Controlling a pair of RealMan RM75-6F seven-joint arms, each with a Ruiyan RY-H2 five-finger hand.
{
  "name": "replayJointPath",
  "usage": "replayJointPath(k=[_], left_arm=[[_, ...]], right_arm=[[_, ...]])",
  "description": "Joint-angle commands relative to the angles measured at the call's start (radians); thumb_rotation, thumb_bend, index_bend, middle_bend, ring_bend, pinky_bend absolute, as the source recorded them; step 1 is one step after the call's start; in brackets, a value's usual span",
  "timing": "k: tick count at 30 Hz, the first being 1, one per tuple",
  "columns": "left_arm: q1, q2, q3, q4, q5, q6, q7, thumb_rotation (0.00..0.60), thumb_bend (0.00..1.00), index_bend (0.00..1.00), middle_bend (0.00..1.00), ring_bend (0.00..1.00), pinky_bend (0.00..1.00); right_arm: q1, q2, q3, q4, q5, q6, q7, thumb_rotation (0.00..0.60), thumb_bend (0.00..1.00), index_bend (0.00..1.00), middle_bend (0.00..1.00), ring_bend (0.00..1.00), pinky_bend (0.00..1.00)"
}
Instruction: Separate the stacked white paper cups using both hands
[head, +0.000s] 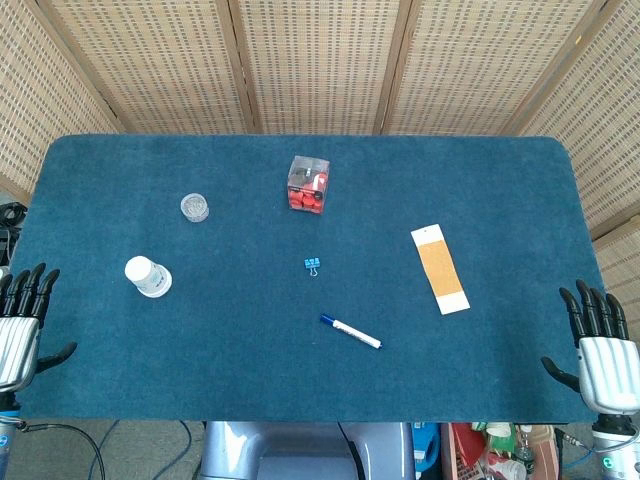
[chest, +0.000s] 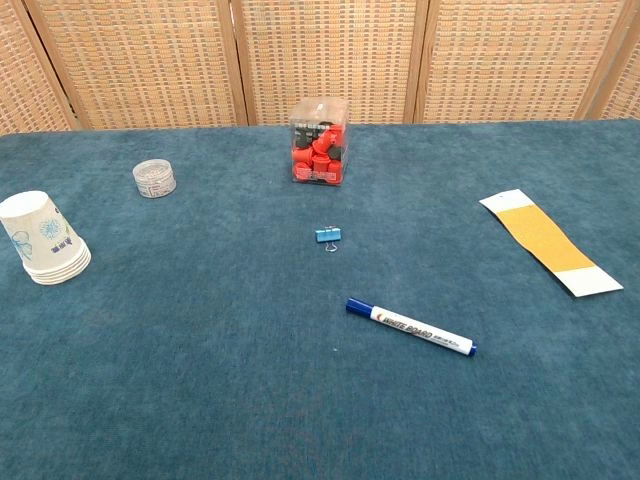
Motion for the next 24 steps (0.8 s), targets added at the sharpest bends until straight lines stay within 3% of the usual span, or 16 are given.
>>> replayJointPath(k=[1,8,13,20,24], left_arm=[[-0.002,0.0,0.0,0.0,-0.001,-0.01,0.002,0.6,0.05,0.0,0.0,0.0,0.0],[-0.031,-0.002,-0.003,0.013,-0.002,-0.073,-0.014,0.6,0.06,0.0,0.0,0.0,0.0],[-0.15,-0.007,-0.054,0.078,0.007,-0.218,-0.061,0.6,0.06,0.0,0.0,0.0,0.0],[-0.302,-0.06,-0.106,0.226,-0.011,-0.404,-0.058,0.6,0.06,0.01,0.0,0.05,0.17],[-0.363,-0.109,-0.117,0.331,-0.042,-0.5,-0.083,0.6,0.06,0.11,0.08,0.14,0.22]], right_arm=[[-0.001,0.003,0.0,-0.001,0.003,-0.009,0.002,0.6,0.0,0.0,0.0,0.0,0.0],[0.0,0.012,0.0,-0.009,0.007,-0.023,0.001,0.6,0.0,0.0,0.0,0.0,0.0],[0.001,0.019,0.002,-0.018,0.012,-0.034,0.004,0.6,0.0,0.0,0.0,0.0,0.0],[0.004,0.022,0.008,-0.025,0.027,-0.05,-0.008,0.6,0.0,0.0,0.0,0.0,0.0],[0.005,0.021,0.01,-0.026,0.04,-0.061,-0.012,0.6,0.0,0.0,0.0,0.0,0.0]])
